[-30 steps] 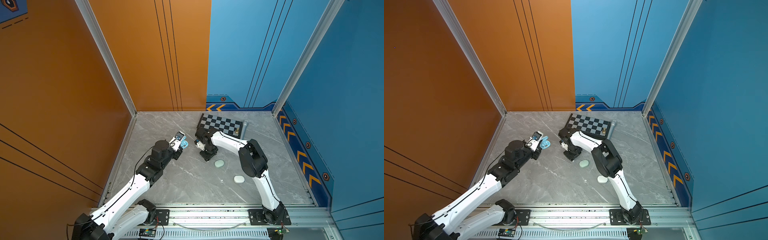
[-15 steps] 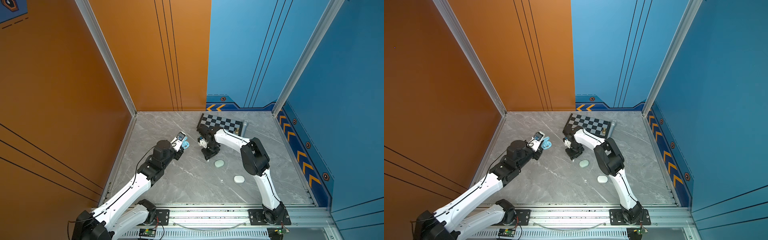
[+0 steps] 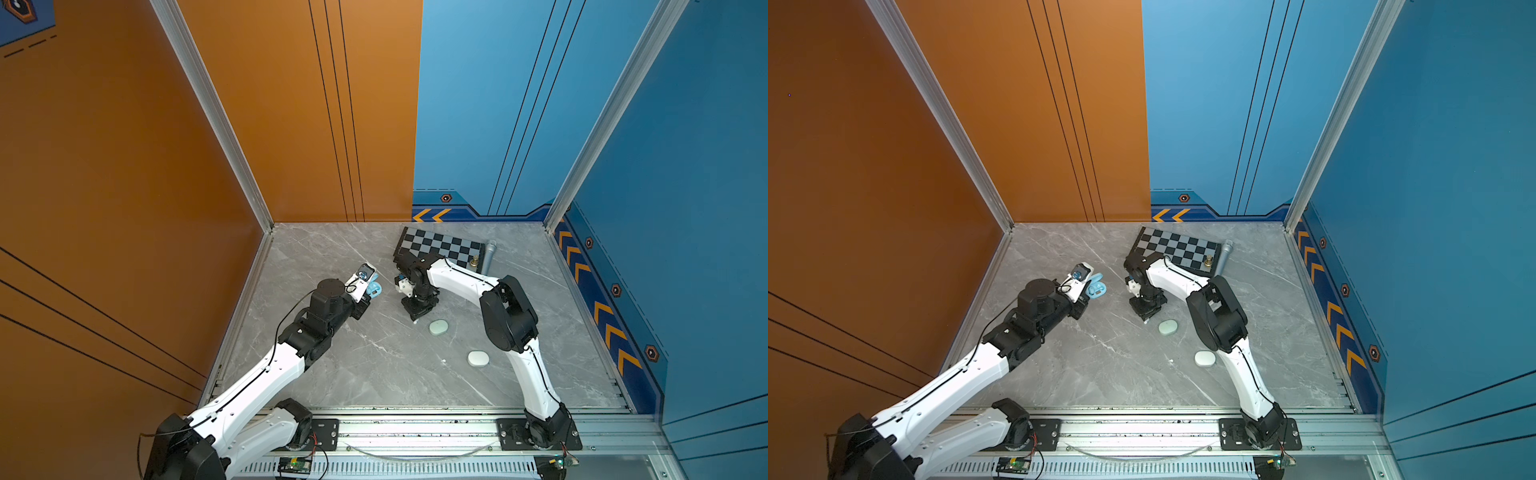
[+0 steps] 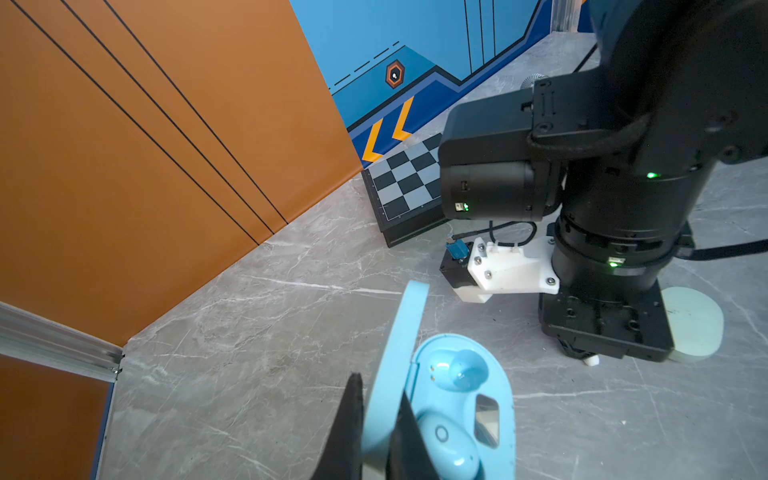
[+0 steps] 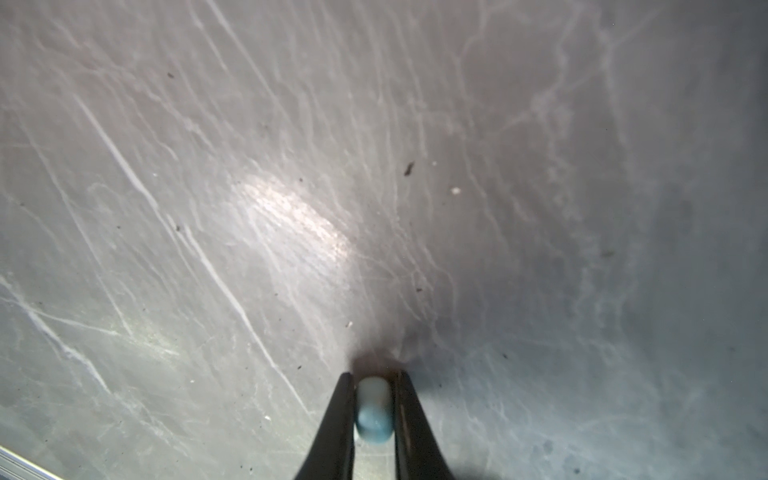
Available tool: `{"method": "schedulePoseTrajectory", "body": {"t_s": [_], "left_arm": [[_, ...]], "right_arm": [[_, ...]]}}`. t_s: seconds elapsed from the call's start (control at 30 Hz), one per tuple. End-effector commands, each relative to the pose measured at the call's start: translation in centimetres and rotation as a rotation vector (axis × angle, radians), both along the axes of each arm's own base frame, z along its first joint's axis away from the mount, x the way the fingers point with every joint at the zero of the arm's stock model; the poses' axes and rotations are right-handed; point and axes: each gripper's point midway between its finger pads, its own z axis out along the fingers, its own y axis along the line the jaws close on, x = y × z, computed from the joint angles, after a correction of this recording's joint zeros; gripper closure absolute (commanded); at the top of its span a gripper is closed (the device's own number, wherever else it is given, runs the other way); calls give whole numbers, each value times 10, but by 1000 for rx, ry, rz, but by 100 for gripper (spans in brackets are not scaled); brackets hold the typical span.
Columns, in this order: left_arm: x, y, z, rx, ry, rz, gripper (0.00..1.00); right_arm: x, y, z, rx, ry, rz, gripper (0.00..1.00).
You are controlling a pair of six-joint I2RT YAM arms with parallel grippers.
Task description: Insert the wireless bluetooth earbuds into the charging case
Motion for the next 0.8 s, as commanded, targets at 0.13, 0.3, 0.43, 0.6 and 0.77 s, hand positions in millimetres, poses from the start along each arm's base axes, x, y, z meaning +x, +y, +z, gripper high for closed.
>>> {"method": "schedulePoseTrajectory", "body": {"t_s": [0.13,0.3,0.43,0.6,0.77], "left_arm": [[12,-38,-3,-25,-18,-105,100],[24,-63,-19,-30,-2,-161,100],[33,-81,-31,-28,13,-195,100],[41,-98,-35,-42,21,-223,100],[43,-108,-35,-48,19,-237,100]], "right_arm": [[11,-14,51,99,-9,-141,85],[8,-28,82,181,3,-230,86],[5,-33,106,243,1,-270,85],[2,-30,130,321,9,-300,85],[5,-20,140,380,27,-324,85]]}}
